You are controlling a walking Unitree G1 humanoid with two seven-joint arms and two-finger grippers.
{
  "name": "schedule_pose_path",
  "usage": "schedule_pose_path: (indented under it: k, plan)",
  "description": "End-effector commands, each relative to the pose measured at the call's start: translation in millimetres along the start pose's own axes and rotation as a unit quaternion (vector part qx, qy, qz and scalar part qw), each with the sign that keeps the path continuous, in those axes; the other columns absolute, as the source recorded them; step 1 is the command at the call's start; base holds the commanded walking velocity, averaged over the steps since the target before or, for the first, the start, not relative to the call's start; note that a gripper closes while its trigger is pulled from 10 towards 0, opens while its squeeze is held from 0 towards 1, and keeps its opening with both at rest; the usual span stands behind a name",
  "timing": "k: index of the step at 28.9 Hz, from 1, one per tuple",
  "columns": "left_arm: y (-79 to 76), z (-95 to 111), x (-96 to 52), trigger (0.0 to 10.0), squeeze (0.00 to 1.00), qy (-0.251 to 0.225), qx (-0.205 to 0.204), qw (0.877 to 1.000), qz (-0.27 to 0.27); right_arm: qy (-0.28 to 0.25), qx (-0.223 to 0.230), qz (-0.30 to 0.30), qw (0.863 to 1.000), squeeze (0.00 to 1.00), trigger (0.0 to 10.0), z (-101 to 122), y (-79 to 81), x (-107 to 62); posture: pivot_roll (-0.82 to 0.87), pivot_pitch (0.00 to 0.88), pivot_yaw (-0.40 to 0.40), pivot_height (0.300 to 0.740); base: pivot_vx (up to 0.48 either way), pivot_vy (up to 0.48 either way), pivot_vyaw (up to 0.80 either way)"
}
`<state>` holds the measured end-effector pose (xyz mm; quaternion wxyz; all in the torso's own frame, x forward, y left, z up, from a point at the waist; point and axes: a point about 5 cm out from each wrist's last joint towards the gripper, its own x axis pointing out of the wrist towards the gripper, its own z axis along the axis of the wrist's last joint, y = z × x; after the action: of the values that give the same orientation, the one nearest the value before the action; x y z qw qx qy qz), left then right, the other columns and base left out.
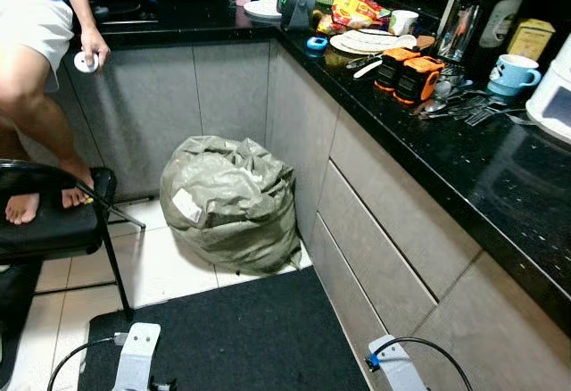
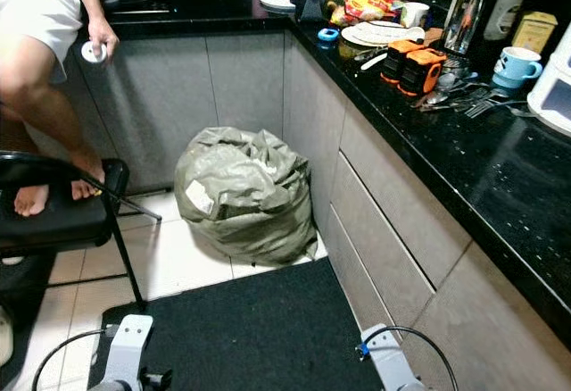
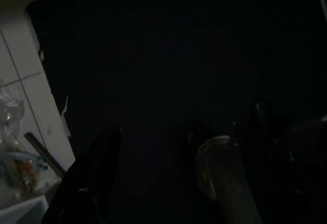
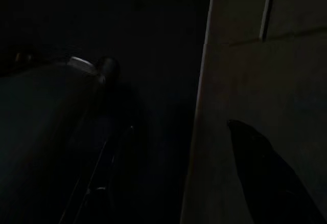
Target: Kitchen organization
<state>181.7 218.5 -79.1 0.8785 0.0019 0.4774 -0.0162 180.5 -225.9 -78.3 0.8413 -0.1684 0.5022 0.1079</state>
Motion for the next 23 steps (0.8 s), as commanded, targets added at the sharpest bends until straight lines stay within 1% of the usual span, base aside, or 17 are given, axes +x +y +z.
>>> schedule_pose_path:
  k: [1,4,5,6,8,13,19,20,23]
  plan:
    - [1.4,-5.6,-1.0,10.0,0.0,0.009,-0.001,1.0,0.001,-0.001,0.004,-0.003,1.0,0.0,10.0,2.2,-0.4,0.3,0.04,0.0,-0.006,0.74,0.3,0.0,0.0]
    - [1.8,-5.7,-1.1,10.0,0.0,0.009,-0.002,1.0,0.001,0.005,0.008,-0.006,1.0,0.0,10.0,0.4,-1.0,0.2,0.04,0.0,-0.007,0.74,0.304,0.0,0.0]
    - [1.9,-5.5,-1.2,10.0,0.0,0.008,-0.003,1.0,0.002,0.008,0.018,-0.006,1.0,0.0,10.0,-0.9,-1.1,0.1,0.04,0.0,-0.008,0.74,0.277,0.0,-0.8]
    - [1.9,-5.5,-1.2,10.0,0.0,0.008,-0.003,1.0,0.002,0.008,0.018,-0.006,1.0,0.0,10.0,-0.9,-1.1,0.1,0.04,0.0,-0.008,0.74,0.277,0.0,-0.8]
    - [3.0,-5.3,-1.2,10.0,0.0,0.007,-0.015,1.0,0.008,0.011,0.028,-0.006,1.0,0.0,10.0,-2.5,-1.2,-0.1,0.04,0.0,-0.009,0.74,0.139,0.0,-0.8]
    - [2.7,-3.7,-0.9,10.0,0.0,0.007,-0.007,1.0,0.006,0.031,0.025,-0.007,0.999,0.0,10.0,-9.2,-1.8,-0.9,0.04,0.0,-0.01,0.74,0.0,0.0,-0.8]
    - [-0.6,-1.1,-0.5,10.0,0.0,0.006,0.029,0.999,-0.02,0.059,0.017,-0.006,0.998,0.0,10.0,-18.8,-1.3,-2.2,0.04,0.0,-0.011,0.74,0.0,0.0,-0.8]
    - [0.5,0.8,-0.7,10.0,0.0,0.001,0.038,0.999,-0.023,0.069,0.011,-0.005,0.998,0.0,10.0,-21.9,-1.1,-2.6,0.04,0.0,-0.011,0.74,0.0,0.0,-0.8]
    - [2.7,3.1,-1.2,10.0,0.0,-0.004,0.046,0.999,-0.024,0.076,0.009,-0.001,0.997,0.0,10.0,-24.6,-0.7,-3.1,0.04,0.0,-0.013,0.74,0.0,0.0,-0.8]
